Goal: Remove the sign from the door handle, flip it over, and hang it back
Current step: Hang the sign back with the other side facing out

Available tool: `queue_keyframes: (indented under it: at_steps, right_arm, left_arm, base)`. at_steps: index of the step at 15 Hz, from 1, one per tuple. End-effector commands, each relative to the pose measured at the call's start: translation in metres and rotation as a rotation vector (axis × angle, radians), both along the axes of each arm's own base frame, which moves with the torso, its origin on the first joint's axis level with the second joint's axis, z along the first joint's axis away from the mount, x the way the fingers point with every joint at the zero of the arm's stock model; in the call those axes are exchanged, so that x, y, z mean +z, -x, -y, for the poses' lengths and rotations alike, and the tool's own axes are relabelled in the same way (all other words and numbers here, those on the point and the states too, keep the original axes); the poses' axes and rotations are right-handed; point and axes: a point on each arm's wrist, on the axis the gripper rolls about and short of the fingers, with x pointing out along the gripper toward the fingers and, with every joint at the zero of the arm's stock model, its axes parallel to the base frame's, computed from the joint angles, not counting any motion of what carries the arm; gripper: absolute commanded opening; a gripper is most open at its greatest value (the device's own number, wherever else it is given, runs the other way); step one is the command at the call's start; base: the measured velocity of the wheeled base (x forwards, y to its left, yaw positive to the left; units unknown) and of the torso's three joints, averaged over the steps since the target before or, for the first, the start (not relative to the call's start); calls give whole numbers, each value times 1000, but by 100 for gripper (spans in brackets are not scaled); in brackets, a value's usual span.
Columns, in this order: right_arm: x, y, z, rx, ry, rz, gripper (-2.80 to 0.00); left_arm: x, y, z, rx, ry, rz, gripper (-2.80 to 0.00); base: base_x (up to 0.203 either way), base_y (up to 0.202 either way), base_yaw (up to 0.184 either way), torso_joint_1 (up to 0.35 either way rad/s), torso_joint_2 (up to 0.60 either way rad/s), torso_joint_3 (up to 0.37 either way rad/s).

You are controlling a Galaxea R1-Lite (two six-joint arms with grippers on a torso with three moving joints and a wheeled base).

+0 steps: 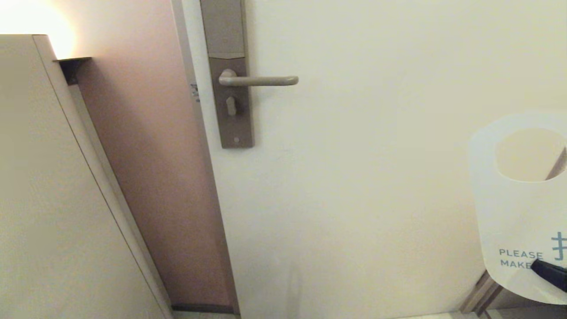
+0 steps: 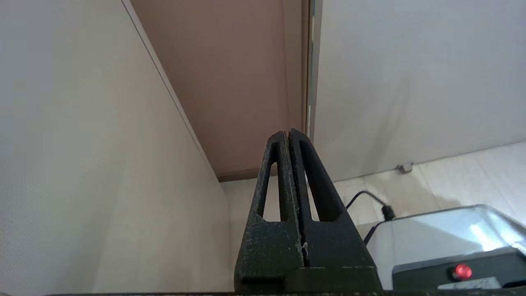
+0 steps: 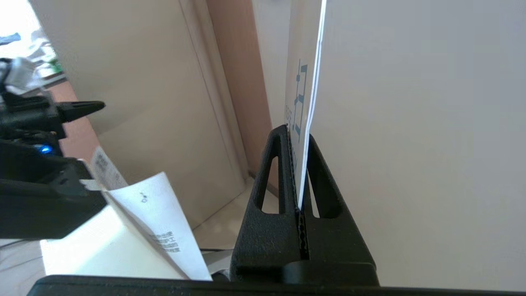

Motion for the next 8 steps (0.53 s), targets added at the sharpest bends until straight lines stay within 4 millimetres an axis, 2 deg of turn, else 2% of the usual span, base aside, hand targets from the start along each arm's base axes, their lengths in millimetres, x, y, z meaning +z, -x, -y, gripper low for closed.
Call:
queue_keyframes:
  at_steps: [1,5,8]
  right_arm:
    - [-1,0,0,0,0,-3,-280]
    - [-4,0,0,0,2,-14,-280]
    - [-4,0,0,-2,2,-15,-280]
  left_arm:
    - [0,2,0,23,3,28,-280]
    - [-3,20,0,45,9,268,-280]
    - [-3,21,0,54,13,285,-280]
  base:
    - [0,0,0,0,0,0]
    - [0,0,0,0,0,0]
    - [0,0,0,0,0,0]
